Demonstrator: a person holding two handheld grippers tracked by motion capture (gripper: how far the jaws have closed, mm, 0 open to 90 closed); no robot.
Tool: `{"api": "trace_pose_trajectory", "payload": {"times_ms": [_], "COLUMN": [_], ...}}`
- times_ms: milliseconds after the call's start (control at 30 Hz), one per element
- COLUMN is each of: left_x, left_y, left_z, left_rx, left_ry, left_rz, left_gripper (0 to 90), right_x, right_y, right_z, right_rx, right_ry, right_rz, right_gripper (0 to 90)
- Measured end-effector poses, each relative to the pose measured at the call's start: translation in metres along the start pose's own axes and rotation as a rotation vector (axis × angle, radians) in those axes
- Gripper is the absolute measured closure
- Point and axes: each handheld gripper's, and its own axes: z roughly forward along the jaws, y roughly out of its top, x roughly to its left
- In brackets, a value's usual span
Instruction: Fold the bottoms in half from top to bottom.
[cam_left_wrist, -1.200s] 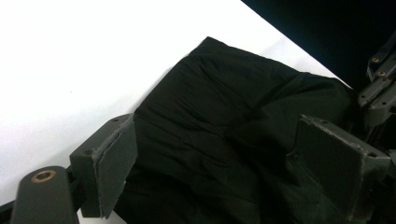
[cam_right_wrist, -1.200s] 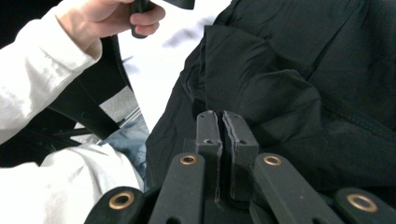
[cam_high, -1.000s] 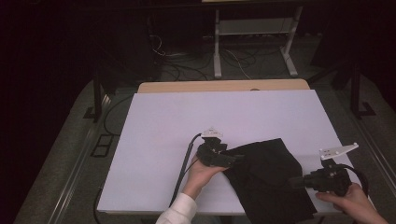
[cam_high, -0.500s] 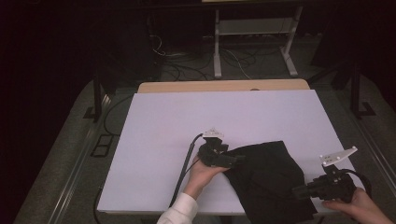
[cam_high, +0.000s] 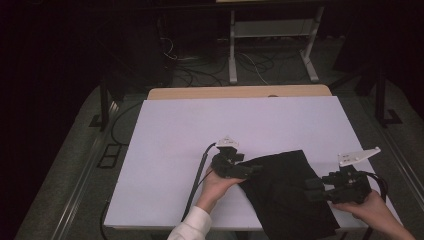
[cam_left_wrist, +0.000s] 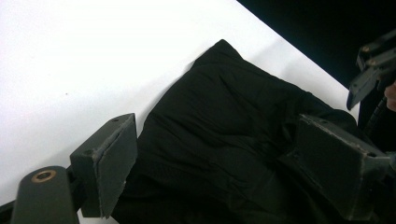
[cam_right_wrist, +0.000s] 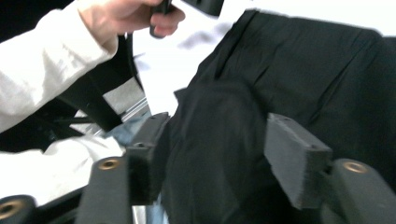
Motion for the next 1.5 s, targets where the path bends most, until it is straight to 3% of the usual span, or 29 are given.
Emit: {"api": "trace_pose_trajectory", "payload": {"times_ms": [167, 400, 700, 1067, 1500], "left_x": [0.000, 0.001, 0.002, 0.002, 0.002], "left_y": [0.000, 0.001, 0.001, 0.000, -0.001], "left_z": [-0.001, -0.002, -0.001, 0.002, 0.002], "left_rx": [-0.006, -0.012, -0.018, -0.011, -0.006], "left_ry": [0.001, 0.000, -0.003, -0.008, -0.010], "left_rz": [-0.002, -0.003, -0.010, -0.009, -0.009], "left_gripper": [13.9, 13.8, 13.7, 13.7, 13.6], "right_x": [-0.004, -0.006, -0.012, -0.019, -0.016], "right_y": [0.014, 0.025, 0.035, 0.039, 0.033], "right_z": [0.008, 0.016, 0.031, 0.058, 0.074], "right_rx": [-0.013, 0.011, 0.042, 0.131, 0.228], "right_ry": [-0.014, -0.045, -0.084, -0.097, -0.065], "right_rz": [0.000, -0.008, 0.002, 0.005, 0.005], "right_gripper": [62.2, 88.1, 89.0, 89.0, 89.0]}}
